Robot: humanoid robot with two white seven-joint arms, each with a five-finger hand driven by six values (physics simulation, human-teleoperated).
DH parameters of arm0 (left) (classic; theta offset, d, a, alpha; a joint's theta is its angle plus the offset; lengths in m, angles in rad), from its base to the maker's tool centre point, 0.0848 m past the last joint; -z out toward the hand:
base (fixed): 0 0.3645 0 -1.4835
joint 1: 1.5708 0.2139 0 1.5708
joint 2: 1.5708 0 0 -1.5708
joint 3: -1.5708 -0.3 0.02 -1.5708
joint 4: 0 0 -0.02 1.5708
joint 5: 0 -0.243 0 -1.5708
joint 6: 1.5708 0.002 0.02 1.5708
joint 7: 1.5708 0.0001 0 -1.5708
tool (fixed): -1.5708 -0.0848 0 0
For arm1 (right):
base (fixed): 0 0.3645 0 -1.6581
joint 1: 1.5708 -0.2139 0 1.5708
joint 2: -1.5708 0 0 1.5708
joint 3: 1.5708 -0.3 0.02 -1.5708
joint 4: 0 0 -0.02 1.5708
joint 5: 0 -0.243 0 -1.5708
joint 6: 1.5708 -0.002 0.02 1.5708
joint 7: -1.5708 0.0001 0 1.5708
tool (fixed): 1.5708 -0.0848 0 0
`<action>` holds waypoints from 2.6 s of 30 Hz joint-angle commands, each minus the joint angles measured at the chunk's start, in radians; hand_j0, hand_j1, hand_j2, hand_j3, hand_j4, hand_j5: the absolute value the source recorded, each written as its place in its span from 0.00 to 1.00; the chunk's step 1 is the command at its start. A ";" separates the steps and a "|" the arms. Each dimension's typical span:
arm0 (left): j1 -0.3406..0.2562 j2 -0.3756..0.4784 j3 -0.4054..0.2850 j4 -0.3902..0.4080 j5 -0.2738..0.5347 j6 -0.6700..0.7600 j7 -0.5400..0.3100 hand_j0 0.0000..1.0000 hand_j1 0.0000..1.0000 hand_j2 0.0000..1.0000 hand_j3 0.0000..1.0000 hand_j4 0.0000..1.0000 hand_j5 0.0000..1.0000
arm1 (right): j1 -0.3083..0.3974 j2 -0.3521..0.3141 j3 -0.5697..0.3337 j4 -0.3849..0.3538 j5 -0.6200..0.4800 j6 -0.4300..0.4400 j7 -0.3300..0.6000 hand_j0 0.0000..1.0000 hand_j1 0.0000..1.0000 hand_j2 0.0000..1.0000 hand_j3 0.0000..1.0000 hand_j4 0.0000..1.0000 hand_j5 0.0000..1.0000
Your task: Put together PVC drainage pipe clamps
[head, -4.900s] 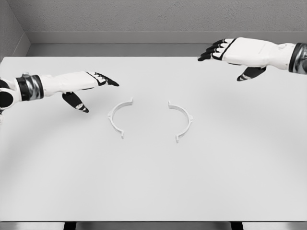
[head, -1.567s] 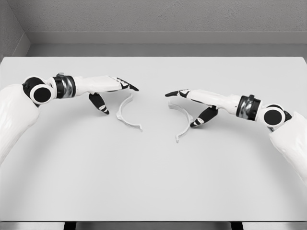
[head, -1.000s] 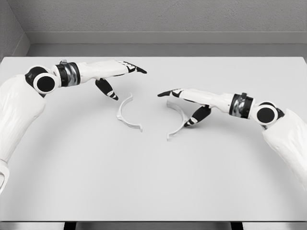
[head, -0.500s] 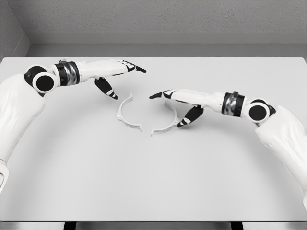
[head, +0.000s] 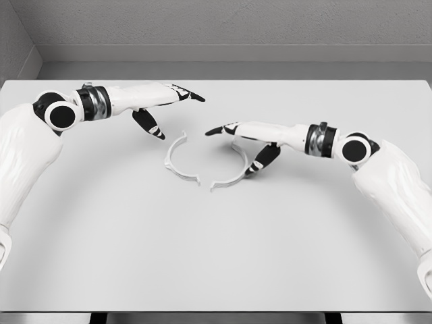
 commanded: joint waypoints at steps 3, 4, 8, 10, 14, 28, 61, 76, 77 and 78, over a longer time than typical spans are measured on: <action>0.000 0.000 0.002 0.000 0.008 0.003 0.001 1.00 1.00 1.00 1.00 1.00 1.00 | -0.002 0.003 -0.002 0.023 -0.004 0.001 -0.002 1.00 1.00 1.00 1.00 1.00 1.00; -0.002 0.002 0.002 0.000 0.008 0.003 0.001 1.00 1.00 1.00 1.00 1.00 1.00 | -0.002 0.003 0.000 0.028 -0.004 0.001 -0.002 1.00 1.00 1.00 1.00 1.00 1.00; -0.003 0.002 0.002 0.000 0.008 0.003 0.001 1.00 1.00 1.00 1.00 1.00 1.00 | -0.011 0.010 0.000 0.037 -0.002 0.001 -0.002 1.00 1.00 1.00 1.00 1.00 1.00; -0.003 0.002 0.002 0.000 0.008 0.003 0.001 1.00 1.00 1.00 1.00 1.00 1.00 | -0.018 0.012 0.000 0.041 -0.002 0.001 -0.002 1.00 1.00 1.00 1.00 1.00 1.00; -0.003 0.002 0.002 0.000 0.008 0.003 0.001 1.00 1.00 1.00 1.00 1.00 1.00 | -0.026 0.009 -0.011 0.035 -0.005 0.001 -0.002 1.00 1.00 1.00 1.00 1.00 1.00; -0.005 0.006 0.002 -0.003 0.011 0.003 0.001 1.00 1.00 1.00 1.00 1.00 1.00 | -0.009 -0.028 -0.148 0.124 0.022 0.001 -0.002 1.00 1.00 1.00 1.00 1.00 1.00; -0.006 -0.038 0.112 0.081 -0.079 0.003 0.001 1.00 1.00 1.00 1.00 1.00 1.00 | -0.015 0.052 -0.057 0.143 0.026 0.001 -0.002 1.00 1.00 1.00 1.00 1.00 1.00; -0.008 -0.038 0.107 0.079 -0.079 0.003 0.001 1.00 1.00 1.00 1.00 1.00 1.00 | -0.018 0.078 -0.055 0.138 0.026 0.001 -0.002 1.00 1.00 1.00 1.00 1.00 1.00; -0.008 -0.038 0.106 0.079 -0.079 0.003 0.001 1.00 1.00 1.00 1.00 1.00 1.00 | -0.018 0.079 -0.055 0.138 0.026 0.001 -0.002 1.00 1.00 1.00 1.00 1.00 1.00; -0.009 -0.038 0.106 0.079 -0.078 0.003 0.001 1.00 1.00 1.00 1.00 1.00 1.00 | -0.021 0.081 -0.055 0.138 0.026 0.001 -0.002 1.00 1.00 1.00 1.00 1.00 1.00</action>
